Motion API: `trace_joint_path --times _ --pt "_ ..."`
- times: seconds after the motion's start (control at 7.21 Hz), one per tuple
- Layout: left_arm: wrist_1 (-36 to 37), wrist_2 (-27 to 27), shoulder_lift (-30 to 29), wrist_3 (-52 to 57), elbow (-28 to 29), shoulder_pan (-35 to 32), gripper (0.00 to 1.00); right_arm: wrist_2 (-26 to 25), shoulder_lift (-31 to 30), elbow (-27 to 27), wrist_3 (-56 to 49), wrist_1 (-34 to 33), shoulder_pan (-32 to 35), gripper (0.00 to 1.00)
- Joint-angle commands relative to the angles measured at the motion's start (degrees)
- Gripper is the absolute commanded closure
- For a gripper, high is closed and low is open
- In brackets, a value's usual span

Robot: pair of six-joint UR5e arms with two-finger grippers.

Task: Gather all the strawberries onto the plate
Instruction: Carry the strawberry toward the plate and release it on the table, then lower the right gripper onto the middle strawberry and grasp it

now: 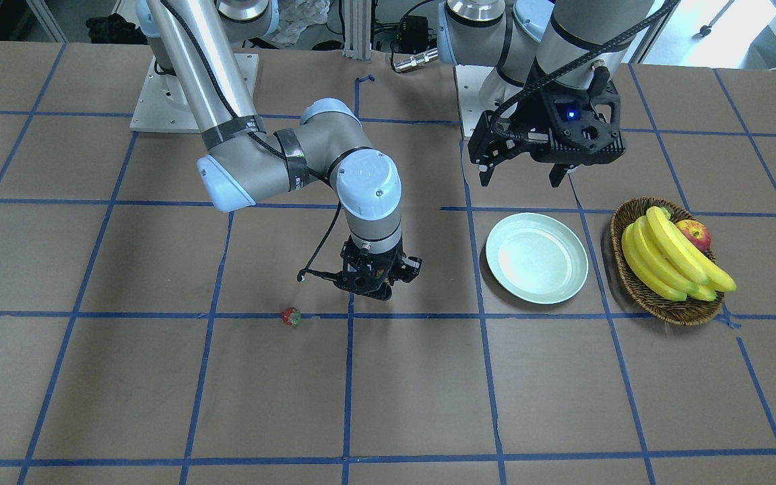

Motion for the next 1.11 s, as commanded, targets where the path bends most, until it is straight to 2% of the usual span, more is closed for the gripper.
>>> trace_joint_path --times 0.0,0.14,0.42,0.69,0.97 --pt "0.0 0.15 -0.01 0.0 0.0 0.0 0.0 -0.22 -0.07 0.34 -1.86 0.55 0.14 0.0" --pt "0.0 0.15 0.08 0.0 0.0 0.0 0.0 -0.74 -1.21 1.04 -4.66 0.64 -0.12 0.0" --pt "0.0 0.15 0.08 0.0 0.0 0.0 0.0 -6.7 -3.84 4.46 -13.89 0.64 -5.45 0.0" --pt "0.0 -0.02 -0.09 0.0 0.0 0.0 0.0 -6.64 -5.0 5.61 -23.01 0.64 -13.71 0.0" --pt "0.0 -0.02 -0.1 0.0 0.0 0.0 0.0 -6.55 -4.39 5.53 -26.93 0.03 -14.71 0.0"
